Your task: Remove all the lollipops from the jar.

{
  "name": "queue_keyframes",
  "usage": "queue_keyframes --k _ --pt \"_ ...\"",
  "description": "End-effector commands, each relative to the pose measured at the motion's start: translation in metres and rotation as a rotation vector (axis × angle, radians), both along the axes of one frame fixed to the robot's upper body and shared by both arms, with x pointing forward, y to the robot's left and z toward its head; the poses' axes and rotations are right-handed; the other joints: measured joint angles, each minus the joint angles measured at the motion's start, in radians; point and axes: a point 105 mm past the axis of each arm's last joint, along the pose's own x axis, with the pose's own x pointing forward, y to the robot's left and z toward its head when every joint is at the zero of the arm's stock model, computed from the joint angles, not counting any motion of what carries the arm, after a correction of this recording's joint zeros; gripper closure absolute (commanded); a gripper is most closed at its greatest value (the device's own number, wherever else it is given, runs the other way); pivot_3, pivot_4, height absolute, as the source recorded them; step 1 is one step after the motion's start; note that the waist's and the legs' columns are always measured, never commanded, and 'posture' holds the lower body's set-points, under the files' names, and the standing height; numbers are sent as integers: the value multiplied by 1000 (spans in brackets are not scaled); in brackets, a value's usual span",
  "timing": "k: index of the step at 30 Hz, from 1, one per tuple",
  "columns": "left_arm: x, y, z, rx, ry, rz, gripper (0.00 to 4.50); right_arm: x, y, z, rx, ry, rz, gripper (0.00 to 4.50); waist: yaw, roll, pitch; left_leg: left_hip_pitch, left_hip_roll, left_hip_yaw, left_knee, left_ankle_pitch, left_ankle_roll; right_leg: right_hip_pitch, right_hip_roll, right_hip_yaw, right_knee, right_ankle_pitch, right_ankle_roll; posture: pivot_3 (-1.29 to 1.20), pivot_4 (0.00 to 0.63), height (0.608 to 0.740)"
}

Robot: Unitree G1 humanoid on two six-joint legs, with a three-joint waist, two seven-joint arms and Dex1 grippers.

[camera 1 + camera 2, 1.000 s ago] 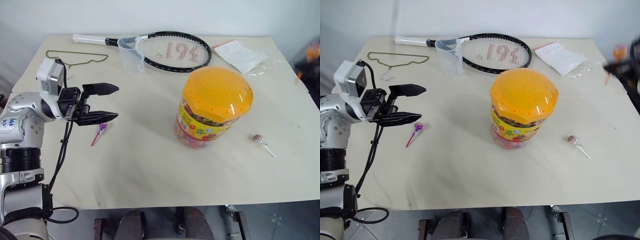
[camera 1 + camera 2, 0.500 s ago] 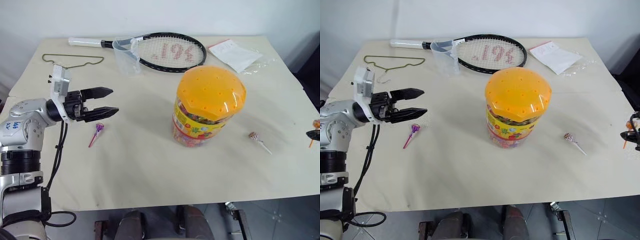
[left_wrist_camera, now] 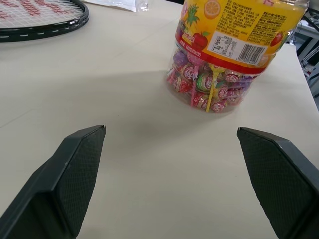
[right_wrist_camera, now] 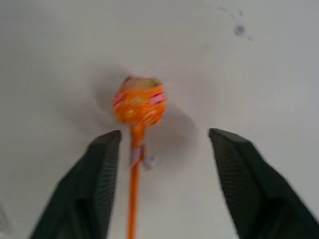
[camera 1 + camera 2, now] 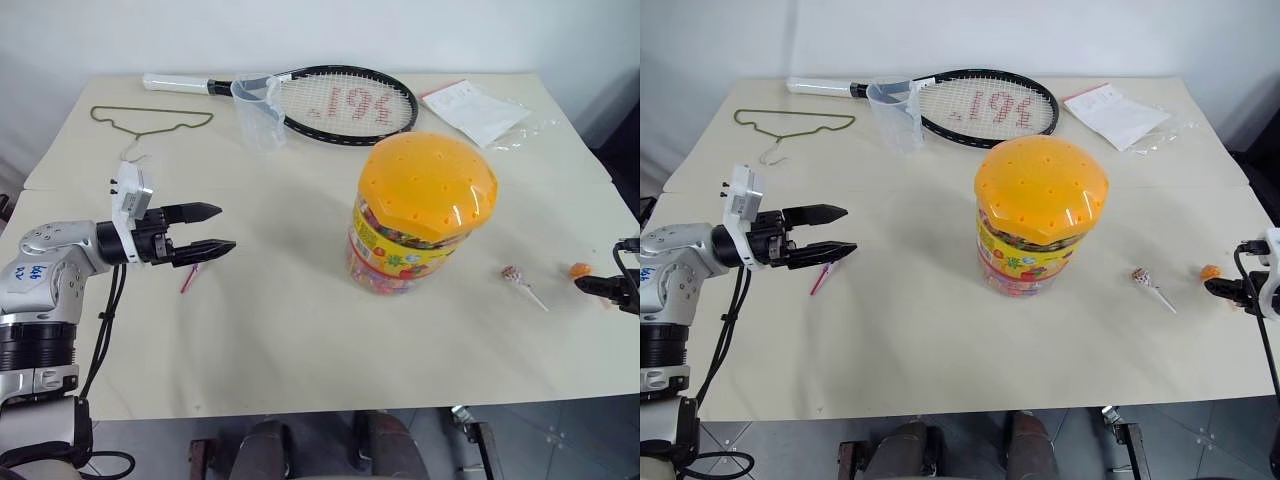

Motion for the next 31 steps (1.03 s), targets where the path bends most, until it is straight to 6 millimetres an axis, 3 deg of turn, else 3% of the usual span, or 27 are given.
queue_keyframes --k 1,2,4,8,10,13,17,20,24,31 --pt "2 2 17 -22 -61 6 0 -3 2 22 -9 -71 23 264 1 0 0 0 0 0 0 0 0 0 0 0 0 0 0 0 150 740" --pt "3 1 18 -29 -64 7 0 -4 5 28 -11 -96 41 32 2 0 0 0 0 0 0 0 0 0 0 0 0 0 0 0 150 740" --pt "4 1 21 -46 -67 10 0 -5 17 47 -23 -170 101 32 2 0 0 0 0 0 0 0 0 0 0 0 0 0 0 0 150 740" --pt "6 0 33 -145 -87 22 0 -19 60 86 -7 -299 292 32 3 1 0 0 0 0 1 0 0 0 0 0 1 0 0 0 150 740" --pt "4 -1 35 -175 -92 8 0 -31 93 101 5 -371 447 32 3 0 0 0 0 0 1 0 0 0 0 0 1 0 0 0 150 740" --pt "0 1 28 -148 -85 -8 0 -50 134 100 35 -409 664 32 5 -1 -1 0 0 -1 1 0 0 0 1 0 1 0 0 0 150 740" --pt "-6 10 13 -92 -28 -3 0 -64 163 81 -36 -425 854 32 8 -3 -2 0 0 -1 1 0 0 1 0 0 0 0 0 0 150 740" --pt "-12 20 5 -62 5 16 0 -67 170 61 -28 -370 931 32 8 -3 -2 0 0 -1 1 0 0 1 0 0 0 1 0 0 150 740" --pt "-18 35 2 -57 11 77 0 -60 170 55 13 -433 940 32 8 -3 -2 1 0 -1 1 0 0 2 0 0 0 2 0 0 150 740" --pt "-30 39 1 -52 -18 118 0 -55 164 45 14 -420 917 32 8 -3 -2 1 0 -1 2 0 0 1 0 0 0 2 0 0 150 740"
